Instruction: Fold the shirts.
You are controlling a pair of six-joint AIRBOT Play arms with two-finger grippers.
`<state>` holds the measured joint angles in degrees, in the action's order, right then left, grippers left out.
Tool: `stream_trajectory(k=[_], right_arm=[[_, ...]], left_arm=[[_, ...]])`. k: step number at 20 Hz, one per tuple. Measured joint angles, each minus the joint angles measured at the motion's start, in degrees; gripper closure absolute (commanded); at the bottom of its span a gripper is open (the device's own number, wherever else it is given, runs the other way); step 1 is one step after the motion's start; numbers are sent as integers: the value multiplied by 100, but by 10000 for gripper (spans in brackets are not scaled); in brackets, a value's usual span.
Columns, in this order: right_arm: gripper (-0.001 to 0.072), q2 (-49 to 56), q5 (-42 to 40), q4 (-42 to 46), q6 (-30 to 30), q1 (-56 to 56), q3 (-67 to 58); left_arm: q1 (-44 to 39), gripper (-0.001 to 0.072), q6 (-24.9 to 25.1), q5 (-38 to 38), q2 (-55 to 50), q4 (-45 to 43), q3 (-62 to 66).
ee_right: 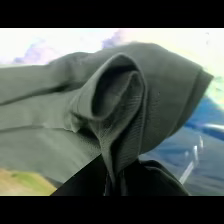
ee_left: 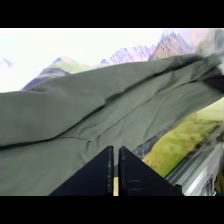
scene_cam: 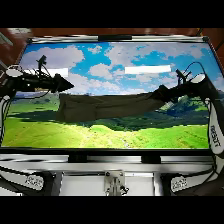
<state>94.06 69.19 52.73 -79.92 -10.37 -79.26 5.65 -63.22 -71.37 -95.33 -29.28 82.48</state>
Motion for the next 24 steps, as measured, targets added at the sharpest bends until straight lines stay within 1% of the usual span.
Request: stream_trajectory(k=[2, 7, 9, 11, 14, 15, 16, 17, 19, 21, 23, 24], right_arm=[[643, -531, 92, -31, -98, -7, 0], [643, -1991, 636, -101, -715, -13, -2], [643, -2516, 848, -101, -1005, -13, 0], [643, -2970, 1029, -111, -1276, -13, -2], [643, -3510, 1292, -118, -1596, -13, 0], [643, -3648, 1379, -118, -1690, -13, 0], [643, -3790, 1480, -118, -1764, -13, 0], [643, -3910, 1569, -120, -1845, -13, -2], [644, -4076, 1711, -111, -1950, -13, -2], [644, -4162, 1773, -76, -2004, -13, -2], [644, -4194, 1753, -70, -2022, 87, -2], [644, -4177, 1698, -59, -2002, 205, -2]], left_arm=[[-511, 627, -28, 271, -24, 57, -52], [-2232, 628, -605, 1637, -149, 103, -334], [-2883, 628, -876, 2037, -323, 127, -356], [-3434, 628, -1093, 2291, -511, 354, -341], [-4111, 637, -1270, 2787, -796, 938, -275], [-4282, 647, -1298, 2942, -901, 1172, -225], [-4426, 676, -1316, 3084, -1016, 1414, -146], [-4527, 677, -1303, 3163, -1108, 1626, -59], [-4599, 678, -1099, 3182, -1202, 1867, 57], [-4500, 679, -946, 3086, -1064, 1843, 37], [-4273, 679, -922, 3034, -651, 1478, -164], [-4098, 679, -992, 3029, -363, 1185, -310]])
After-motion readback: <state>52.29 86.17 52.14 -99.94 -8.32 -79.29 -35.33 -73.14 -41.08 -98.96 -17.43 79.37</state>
